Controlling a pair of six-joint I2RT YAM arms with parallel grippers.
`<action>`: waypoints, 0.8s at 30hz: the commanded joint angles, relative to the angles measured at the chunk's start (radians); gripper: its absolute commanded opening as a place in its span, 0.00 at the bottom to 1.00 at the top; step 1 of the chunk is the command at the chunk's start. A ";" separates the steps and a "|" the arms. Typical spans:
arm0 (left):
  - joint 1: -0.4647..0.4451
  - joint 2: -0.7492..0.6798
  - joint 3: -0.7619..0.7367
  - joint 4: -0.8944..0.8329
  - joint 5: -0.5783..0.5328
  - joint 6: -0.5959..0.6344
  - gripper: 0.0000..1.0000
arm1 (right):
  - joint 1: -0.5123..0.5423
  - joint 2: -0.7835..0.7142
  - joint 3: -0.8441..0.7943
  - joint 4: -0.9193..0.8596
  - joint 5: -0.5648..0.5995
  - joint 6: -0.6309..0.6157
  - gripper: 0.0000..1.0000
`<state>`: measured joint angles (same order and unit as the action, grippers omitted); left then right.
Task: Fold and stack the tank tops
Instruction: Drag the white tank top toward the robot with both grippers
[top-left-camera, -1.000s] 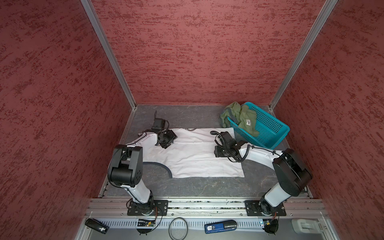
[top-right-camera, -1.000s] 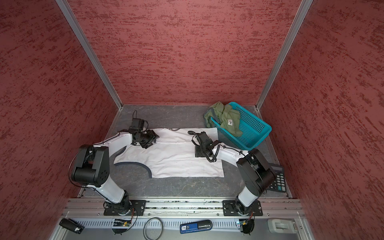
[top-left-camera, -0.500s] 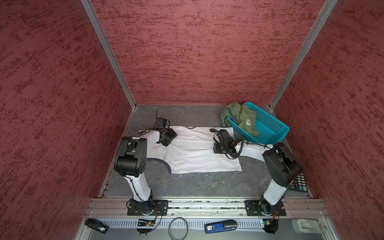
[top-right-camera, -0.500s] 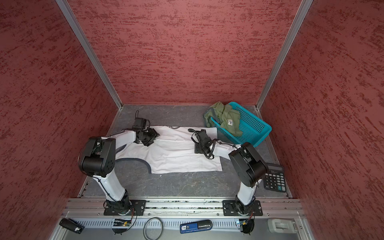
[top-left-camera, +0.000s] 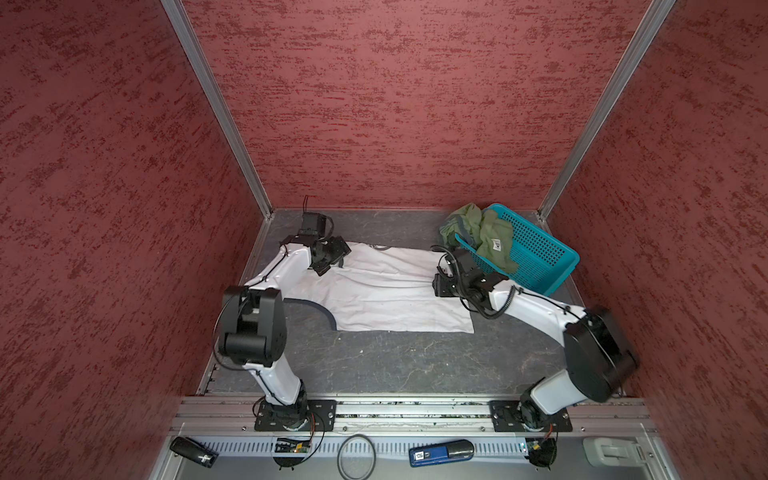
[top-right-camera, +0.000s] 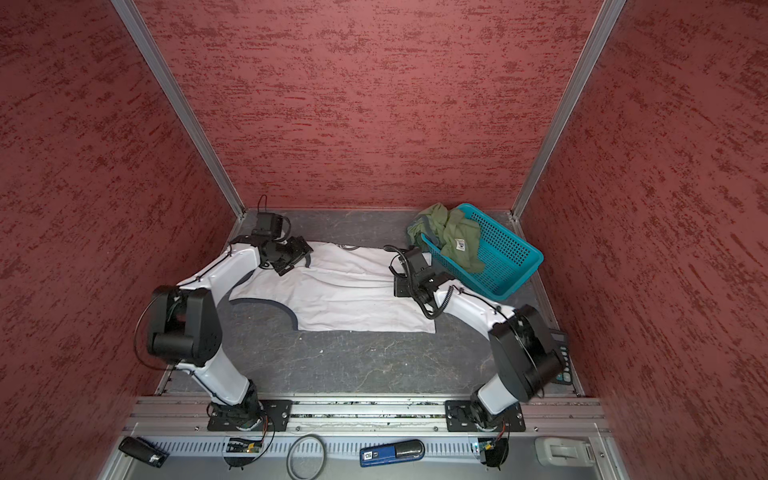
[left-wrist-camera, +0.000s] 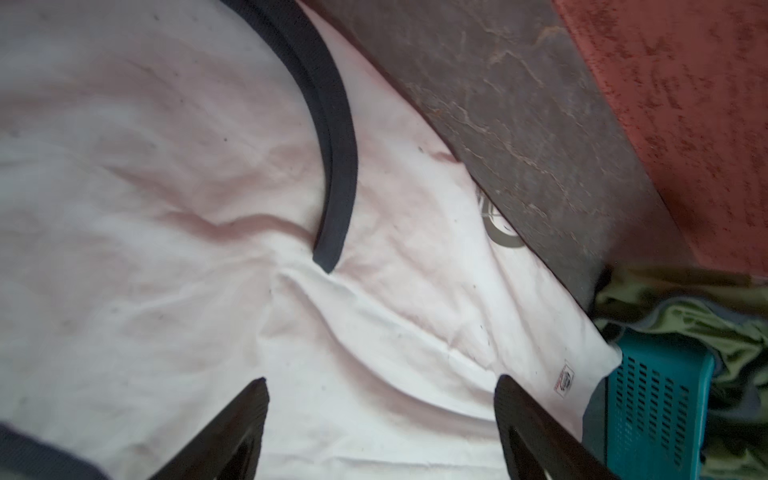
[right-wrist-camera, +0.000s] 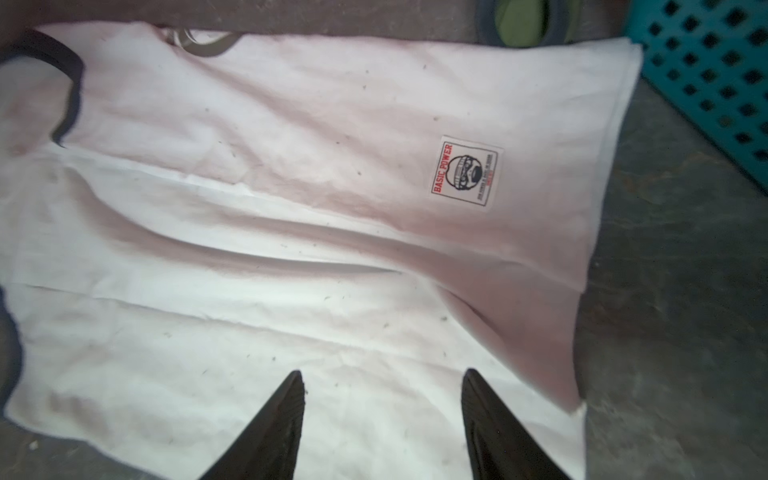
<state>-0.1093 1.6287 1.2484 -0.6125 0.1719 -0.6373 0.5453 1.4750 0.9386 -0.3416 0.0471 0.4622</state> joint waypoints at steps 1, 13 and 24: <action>-0.053 -0.158 -0.136 -0.160 -0.080 0.049 0.86 | -0.007 -0.152 -0.108 -0.130 -0.023 0.075 0.65; -0.187 -0.607 -0.673 -0.143 -0.072 -0.154 0.78 | -0.009 -0.432 -0.390 -0.225 -0.038 0.300 0.69; -0.056 -0.534 -0.819 0.154 0.039 -0.190 0.57 | -0.008 -0.369 -0.483 -0.108 0.026 0.335 0.65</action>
<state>-0.1864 1.0756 0.4515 -0.5758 0.1677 -0.8143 0.5449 1.0927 0.4660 -0.5076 0.0212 0.7597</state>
